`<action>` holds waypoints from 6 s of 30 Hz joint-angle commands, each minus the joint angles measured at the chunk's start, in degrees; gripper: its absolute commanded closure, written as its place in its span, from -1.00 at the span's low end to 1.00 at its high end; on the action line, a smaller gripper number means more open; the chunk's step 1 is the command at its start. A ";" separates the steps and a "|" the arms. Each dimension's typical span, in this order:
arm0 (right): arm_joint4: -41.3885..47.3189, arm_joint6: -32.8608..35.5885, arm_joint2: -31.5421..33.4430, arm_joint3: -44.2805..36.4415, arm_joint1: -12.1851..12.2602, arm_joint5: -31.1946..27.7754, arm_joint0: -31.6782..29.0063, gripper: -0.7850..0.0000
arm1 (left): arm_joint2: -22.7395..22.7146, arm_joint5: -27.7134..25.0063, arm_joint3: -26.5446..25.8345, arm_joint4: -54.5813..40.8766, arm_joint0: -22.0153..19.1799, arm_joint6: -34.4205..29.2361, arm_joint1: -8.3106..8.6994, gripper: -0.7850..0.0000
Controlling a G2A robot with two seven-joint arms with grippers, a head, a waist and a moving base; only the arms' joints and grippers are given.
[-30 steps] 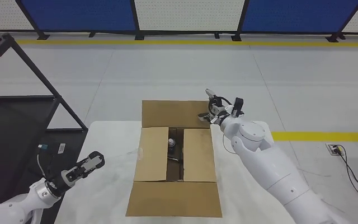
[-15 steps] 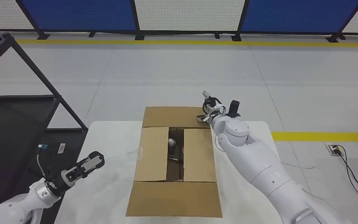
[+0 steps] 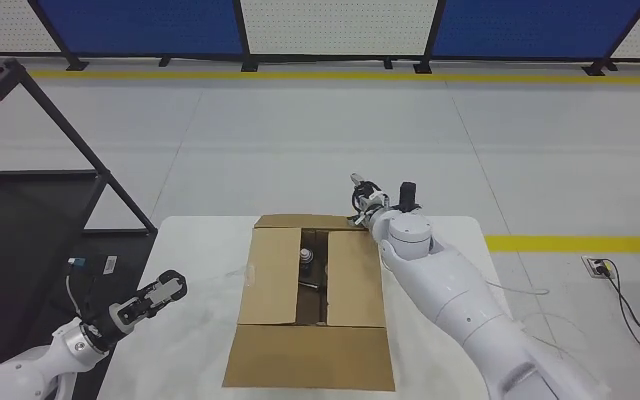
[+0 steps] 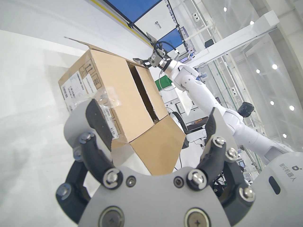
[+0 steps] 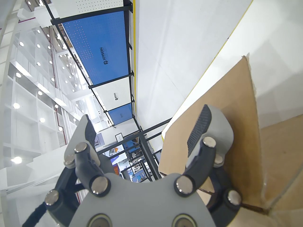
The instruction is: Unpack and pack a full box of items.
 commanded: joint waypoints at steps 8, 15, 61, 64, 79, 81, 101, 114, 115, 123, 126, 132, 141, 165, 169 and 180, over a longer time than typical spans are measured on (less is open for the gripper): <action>-0.69 3.22 2.34 2.01 -1.26 -4.97 0.66 -1.00 | 0.00 0.00 0.00 0.00 0.00 0.00 0.00 -1.00; -4.97 13.83 4.86 -2.61 0.06 -11.98 -0.68 -1.00 | 0.00 0.00 0.00 0.00 0.00 0.00 0.00 -1.00; -31.39 54.29 8.55 -23.49 7.70 -3.43 -9.86 -1.00 | -2.31 -5.20 1.99 0.73 0.19 -4.27 1.47 -1.00; -32.59 52.55 8.12 -24.61 7.60 -3.05 -11.05 -1.00 | -2.10 -4.94 1.79 1.03 0.46 -3.85 1.46 -1.00; -33.00 52.73 7.50 -23.38 6.32 -4.11 -11.80 -1.00 | -1.90 -5.66 2.80 0.70 2.52 -2.70 2.26 -1.00; -32.82 52.49 7.38 -23.20 6.03 -4.77 -11.74 -1.00 | -1.79 -5.66 2.55 0.90 2.69 -2.52 2.36 -1.00; -28.96 57.30 6.20 -17.40 2.74 -10.90 -8.79 -1.00 | -1.19 -6.22 -0.33 1.64 5.73 -0.64 3.21 -1.00; -24.03 61.00 8.34 -18.19 1.72 -16.91 -8.73 -1.00 | -0.44 -6.24 0.04 1.44 5.87 -0.03 3.74 -1.00; -23.71 60.73 8.30 -18.32 1.50 -17.06 -8.46 -1.00 | -0.58 -6.31 0.25 1.31 5.88 0.16 3.78 -1.00; -20.23 62.84 6.57 -16.24 -0.61 -17.17 -6.41 -1.00 | -1.73 -6.62 1.59 -0.40 6.24 0.94 4.13 -1.00; -20.23 62.84 6.57 -16.24 -0.61 -17.17 -6.41 -1.00 | -1.73 -6.62 1.59 -0.40 6.24 0.94 4.13 -1.00; -20.23 62.84 6.57 -16.24 -0.61 -17.17 -6.41 -1.00 | -1.73 -6.62 1.59 -0.40 6.24 0.94 4.13 -1.00; -19.40 56.07 7.20 -21.15 -1.26 -18.40 -9.46 -1.00 | -1.21 -5.52 -0.53 0.62 6.37 2.23 4.17 -1.00; -17.45 49.01 -4.38 -4.10 -13.53 -18.59 -1.40 -1.00 | -4.89 -2.25 3.30 -6.69 8.50 9.56 4.21 -1.00; -17.45 49.01 -4.38 -4.10 -13.53 -18.59 -1.40 -1.00 | -4.89 -2.25 3.30 -6.69 8.50 9.56 4.21 -1.00; -17.62 42.28 -3.73 -6.36 -14.22 -14.62 -4.68 -1.00 | -3.41 4.86 4.05 -4.95 7.13 17.02 3.91 -1.00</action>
